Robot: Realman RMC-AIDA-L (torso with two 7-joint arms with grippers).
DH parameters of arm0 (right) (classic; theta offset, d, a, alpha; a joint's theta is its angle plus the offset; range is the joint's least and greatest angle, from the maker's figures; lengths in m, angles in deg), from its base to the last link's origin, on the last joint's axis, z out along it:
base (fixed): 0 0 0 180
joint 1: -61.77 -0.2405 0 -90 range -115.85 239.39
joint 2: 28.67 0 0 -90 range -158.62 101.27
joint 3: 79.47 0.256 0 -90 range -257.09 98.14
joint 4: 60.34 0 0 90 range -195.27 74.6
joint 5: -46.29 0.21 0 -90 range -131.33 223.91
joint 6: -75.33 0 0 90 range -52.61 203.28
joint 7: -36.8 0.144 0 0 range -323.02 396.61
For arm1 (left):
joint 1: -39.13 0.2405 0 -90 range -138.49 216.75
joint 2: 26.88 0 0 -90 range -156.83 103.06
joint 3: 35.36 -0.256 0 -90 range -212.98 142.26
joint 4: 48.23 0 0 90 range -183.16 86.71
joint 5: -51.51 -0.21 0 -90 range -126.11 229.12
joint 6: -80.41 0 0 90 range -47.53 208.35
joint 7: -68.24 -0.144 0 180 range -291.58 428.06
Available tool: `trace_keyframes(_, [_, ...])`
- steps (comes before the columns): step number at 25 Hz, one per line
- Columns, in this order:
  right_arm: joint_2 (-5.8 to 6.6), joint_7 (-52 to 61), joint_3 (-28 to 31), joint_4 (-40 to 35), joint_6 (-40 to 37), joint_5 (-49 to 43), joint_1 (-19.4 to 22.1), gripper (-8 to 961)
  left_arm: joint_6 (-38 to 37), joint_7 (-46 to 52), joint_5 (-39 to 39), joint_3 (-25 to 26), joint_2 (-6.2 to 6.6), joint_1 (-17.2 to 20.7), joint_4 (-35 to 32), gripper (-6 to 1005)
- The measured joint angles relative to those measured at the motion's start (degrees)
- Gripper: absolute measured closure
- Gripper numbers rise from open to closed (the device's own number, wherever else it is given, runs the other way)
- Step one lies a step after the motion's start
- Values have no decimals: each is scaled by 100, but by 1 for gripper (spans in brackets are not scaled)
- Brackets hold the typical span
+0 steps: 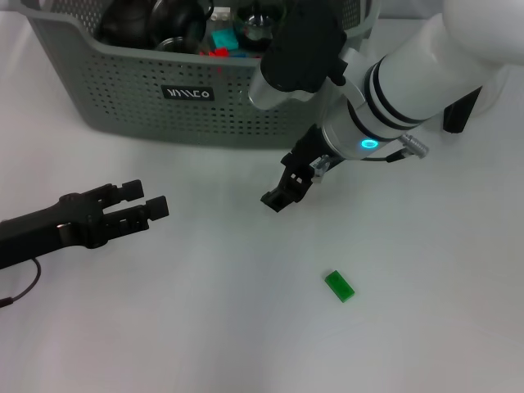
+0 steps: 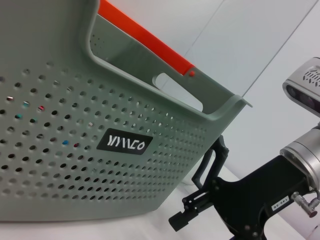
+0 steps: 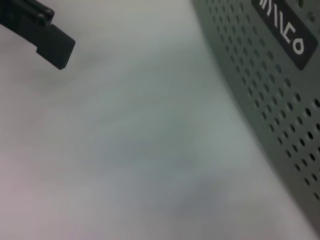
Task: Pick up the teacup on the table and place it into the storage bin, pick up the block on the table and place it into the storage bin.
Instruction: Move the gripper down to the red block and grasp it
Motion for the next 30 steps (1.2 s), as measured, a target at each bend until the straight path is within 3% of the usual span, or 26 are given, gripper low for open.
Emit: trace_keyframes(30, [-4,107,-43,708,120,563,-162,221,3,-3,0,-4,1,-20,1,212])
